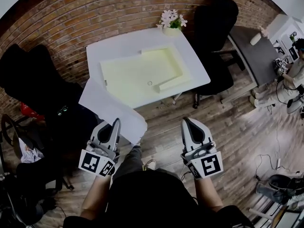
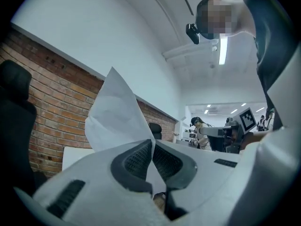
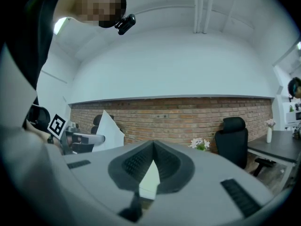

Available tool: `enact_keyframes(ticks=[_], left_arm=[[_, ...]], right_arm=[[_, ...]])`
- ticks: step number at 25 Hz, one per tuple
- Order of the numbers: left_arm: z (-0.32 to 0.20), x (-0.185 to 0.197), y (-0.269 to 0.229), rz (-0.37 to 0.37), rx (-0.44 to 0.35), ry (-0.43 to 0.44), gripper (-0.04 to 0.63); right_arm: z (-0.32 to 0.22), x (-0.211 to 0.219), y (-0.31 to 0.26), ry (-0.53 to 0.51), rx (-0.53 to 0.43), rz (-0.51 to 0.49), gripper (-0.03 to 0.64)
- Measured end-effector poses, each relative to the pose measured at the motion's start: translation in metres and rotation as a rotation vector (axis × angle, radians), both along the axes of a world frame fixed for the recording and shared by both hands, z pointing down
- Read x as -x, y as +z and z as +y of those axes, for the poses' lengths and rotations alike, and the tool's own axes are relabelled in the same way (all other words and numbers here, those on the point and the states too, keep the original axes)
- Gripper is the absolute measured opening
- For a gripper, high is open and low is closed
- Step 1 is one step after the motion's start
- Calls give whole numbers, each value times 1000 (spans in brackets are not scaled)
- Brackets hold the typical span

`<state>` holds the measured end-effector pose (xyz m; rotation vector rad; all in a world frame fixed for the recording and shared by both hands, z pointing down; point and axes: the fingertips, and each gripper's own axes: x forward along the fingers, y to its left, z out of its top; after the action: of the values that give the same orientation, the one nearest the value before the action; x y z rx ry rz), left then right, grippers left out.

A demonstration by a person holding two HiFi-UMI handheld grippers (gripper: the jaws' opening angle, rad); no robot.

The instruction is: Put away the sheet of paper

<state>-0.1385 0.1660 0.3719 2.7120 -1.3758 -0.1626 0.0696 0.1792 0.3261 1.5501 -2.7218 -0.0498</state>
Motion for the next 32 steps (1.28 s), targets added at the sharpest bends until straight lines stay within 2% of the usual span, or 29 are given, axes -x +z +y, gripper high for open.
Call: enact_keyframes(ticks=[9, 15, 23, 28, 32], left_arm=[[-106, 11, -2, 38, 16, 77, 26], [-159, 9, 0, 46, 36, 151, 25], [-196, -14, -3, 81, 46, 189, 26], [-220, -35, 12, 88, 121, 191, 25], [-239, -37, 29, 85, 178, 178, 25]], right_arm=[[-118, 42, -10, -8, 2, -9, 12], [-162, 56, -19, 29, -3, -4, 12], [-192, 26, -21, 89, 9, -29, 12], [-216, 5, -20, 69, 30, -7, 12], [-228, -8, -9, 40, 36, 19, 12]])
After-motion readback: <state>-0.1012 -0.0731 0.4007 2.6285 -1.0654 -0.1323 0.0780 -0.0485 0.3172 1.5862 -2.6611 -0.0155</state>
